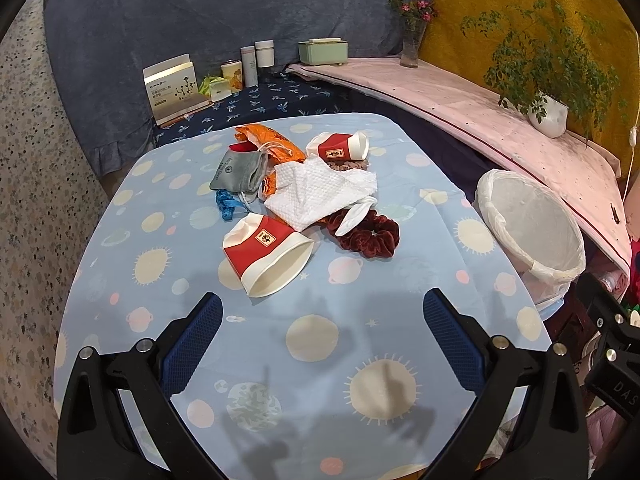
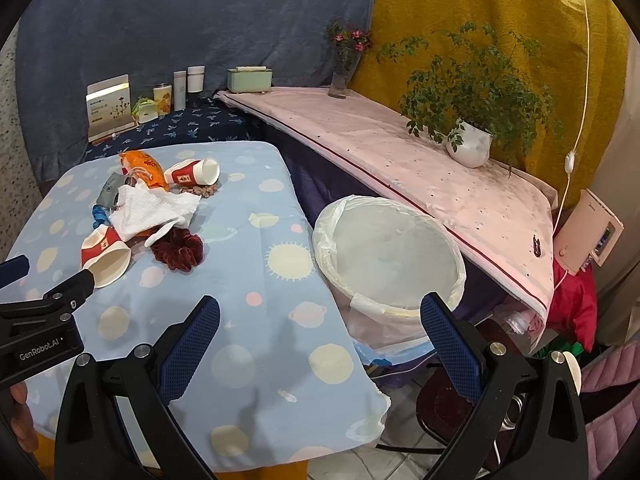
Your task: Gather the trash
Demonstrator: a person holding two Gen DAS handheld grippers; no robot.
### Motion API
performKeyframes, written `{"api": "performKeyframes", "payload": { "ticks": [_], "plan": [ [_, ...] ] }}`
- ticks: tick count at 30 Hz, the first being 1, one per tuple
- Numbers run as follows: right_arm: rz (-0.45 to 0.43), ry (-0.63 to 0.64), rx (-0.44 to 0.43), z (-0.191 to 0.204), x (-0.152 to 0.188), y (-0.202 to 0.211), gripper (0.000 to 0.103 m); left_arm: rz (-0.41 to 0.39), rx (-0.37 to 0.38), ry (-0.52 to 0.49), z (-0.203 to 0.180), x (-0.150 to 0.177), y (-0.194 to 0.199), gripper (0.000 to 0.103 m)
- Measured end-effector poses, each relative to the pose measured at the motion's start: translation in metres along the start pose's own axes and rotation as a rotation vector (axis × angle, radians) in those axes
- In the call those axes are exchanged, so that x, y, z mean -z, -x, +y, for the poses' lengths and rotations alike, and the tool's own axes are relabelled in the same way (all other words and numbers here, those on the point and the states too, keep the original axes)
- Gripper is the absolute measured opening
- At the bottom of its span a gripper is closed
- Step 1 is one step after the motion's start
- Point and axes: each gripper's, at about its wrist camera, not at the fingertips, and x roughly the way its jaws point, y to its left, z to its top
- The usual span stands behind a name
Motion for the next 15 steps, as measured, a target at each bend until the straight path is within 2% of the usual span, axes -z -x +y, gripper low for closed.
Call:
{"api": "performKeyframes", "payload": {
  "ticks": [9, 15],
  "plan": [
    [0.000, -0.004, 0.004, -0.0010, 0.0000, -0.0020, 0.096, -0.001, 0.002, -0.009, -0.0022, -0.0013, -0.0029, 0.096],
    [-0.006, -0.024, 0.015, -0.0038, -0.0017, -0.0079, 0.096, -0.033, 0.022, -0.018, -0.0039, -0.0048, -0.0071, 0.096]
  ]
}}
